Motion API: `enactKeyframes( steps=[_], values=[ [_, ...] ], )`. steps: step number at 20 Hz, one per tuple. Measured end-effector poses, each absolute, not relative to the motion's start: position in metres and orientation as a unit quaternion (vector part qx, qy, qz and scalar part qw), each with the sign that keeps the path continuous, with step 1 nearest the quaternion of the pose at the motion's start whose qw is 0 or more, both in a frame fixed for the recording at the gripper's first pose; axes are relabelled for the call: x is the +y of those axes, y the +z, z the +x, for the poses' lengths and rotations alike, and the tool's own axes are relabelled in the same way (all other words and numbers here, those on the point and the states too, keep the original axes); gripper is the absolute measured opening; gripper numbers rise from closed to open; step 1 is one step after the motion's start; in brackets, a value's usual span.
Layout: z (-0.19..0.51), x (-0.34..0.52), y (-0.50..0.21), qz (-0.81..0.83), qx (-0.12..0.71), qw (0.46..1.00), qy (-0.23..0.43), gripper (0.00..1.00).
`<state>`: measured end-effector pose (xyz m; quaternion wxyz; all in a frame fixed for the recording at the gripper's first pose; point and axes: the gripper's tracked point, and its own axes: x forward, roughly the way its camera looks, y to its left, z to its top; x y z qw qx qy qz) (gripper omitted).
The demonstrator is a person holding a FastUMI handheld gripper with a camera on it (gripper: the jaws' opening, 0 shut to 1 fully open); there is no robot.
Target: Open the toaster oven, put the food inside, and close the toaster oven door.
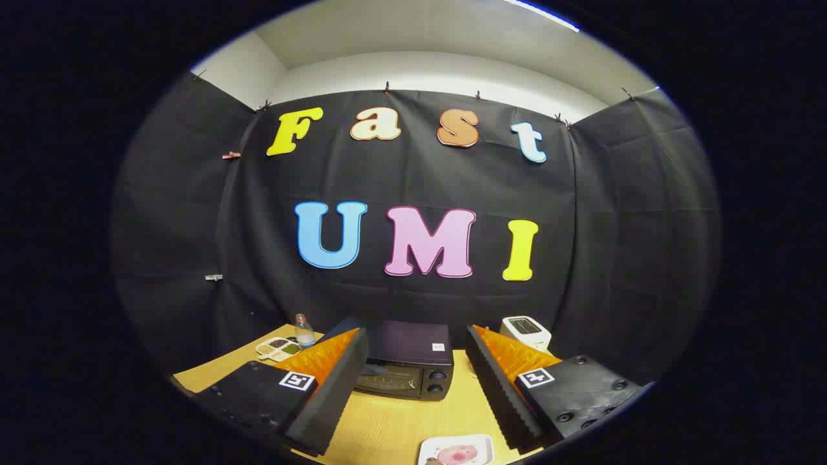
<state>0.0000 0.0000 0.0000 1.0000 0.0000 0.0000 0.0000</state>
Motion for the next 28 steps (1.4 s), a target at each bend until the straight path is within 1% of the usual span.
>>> enactKeyframes(
  steps=[4,12,17,28],
  values=[
    [-0.001,-0.01,-0.003,-0.003,0.001,1.0,-0.019,0.98],
    [0.0,-0.004,-0.004,0.001,0.0,1.0,-0.008,0.98],
    [0.003,-0.006,-0.002,-0.003,0.0,1.0,-0.013,0.98],
    [0.029,-0.011,-0.014,0.006,0.013,1.0,-0.015,0.98]
  ],
)
